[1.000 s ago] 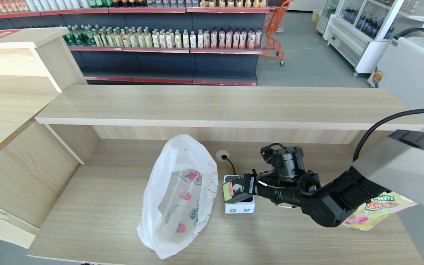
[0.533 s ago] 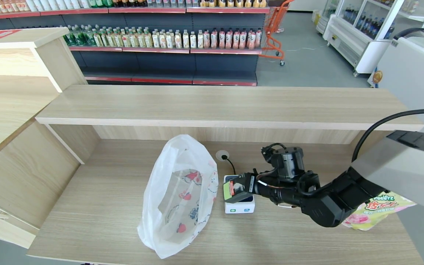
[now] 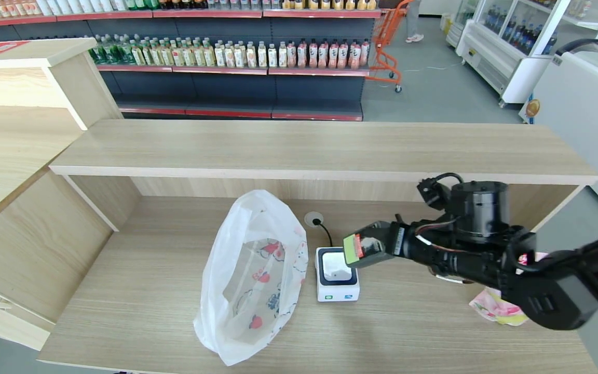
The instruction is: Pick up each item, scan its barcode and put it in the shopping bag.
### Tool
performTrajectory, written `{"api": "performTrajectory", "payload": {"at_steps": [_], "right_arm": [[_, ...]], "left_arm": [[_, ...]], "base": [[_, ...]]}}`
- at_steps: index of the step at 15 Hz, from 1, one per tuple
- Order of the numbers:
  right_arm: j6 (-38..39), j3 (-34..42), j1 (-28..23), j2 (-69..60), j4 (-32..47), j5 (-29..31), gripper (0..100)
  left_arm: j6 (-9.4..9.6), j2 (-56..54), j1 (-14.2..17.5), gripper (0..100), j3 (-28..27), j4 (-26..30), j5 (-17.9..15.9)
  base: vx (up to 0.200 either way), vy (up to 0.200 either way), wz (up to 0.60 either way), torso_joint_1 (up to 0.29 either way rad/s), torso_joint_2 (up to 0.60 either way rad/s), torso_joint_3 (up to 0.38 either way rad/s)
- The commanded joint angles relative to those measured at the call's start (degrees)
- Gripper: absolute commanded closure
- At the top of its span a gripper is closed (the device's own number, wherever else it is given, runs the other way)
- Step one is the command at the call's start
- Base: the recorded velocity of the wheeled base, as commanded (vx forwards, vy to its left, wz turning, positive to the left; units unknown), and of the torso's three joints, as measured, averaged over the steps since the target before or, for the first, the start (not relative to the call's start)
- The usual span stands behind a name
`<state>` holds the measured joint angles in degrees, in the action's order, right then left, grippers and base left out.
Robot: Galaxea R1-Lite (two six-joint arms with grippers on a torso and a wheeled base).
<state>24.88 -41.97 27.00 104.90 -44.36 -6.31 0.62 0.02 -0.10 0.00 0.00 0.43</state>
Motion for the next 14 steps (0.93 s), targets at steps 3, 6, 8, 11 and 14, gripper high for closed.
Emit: {"api": "performTrajectory", "payload": {"at_steps": [3, 6, 8, 11, 14], "right_arm": [[-6.9, 16.7, -1.9, -21.8, 2.9, -0.1, 100], [-3.8, 17.3, -1.9, -27.8, 9.7, -0.2, 100], [-1.9, 16.9, -1.9, -29.1, 11.2, -0.2, 100], [1.7, 15.5, -1.7, -27.8, 12.7, -0.4, 100], [3.5, 11.6, -1.3, -23.8, 15.1, -0.4, 100]], "left_arm": [[-0.01, 0.0, 0.0, 0, 0.0, 0.0, 0.0], [-0.01, 0.0, 0.0, 0, 0.0, 0.0, 0.0], [-0.01, 0.1, 0.0, 0, 0.0, 0.0, 0.0], [-0.09, 0.0, 0.0, 0, 0.0, 0.0, 0.0], [-0.18, 0.0, 0.0, 0, 0.0, 0.0, 0.0]], "base": [[0.0, 0.0, 0.0, 0.0, 0.0, 0.0], [0.0, 0.0, 0.0, 0.0, 0.0, 0.0], [0.0, 0.0, 0.0, 0.0, 0.0, 0.0], [0.0, 0.133, 0.0, -0.002, 0.0, 0.003], [0.0, 0.2, 0.0, 0.002, 0.01, 0.001]]}}
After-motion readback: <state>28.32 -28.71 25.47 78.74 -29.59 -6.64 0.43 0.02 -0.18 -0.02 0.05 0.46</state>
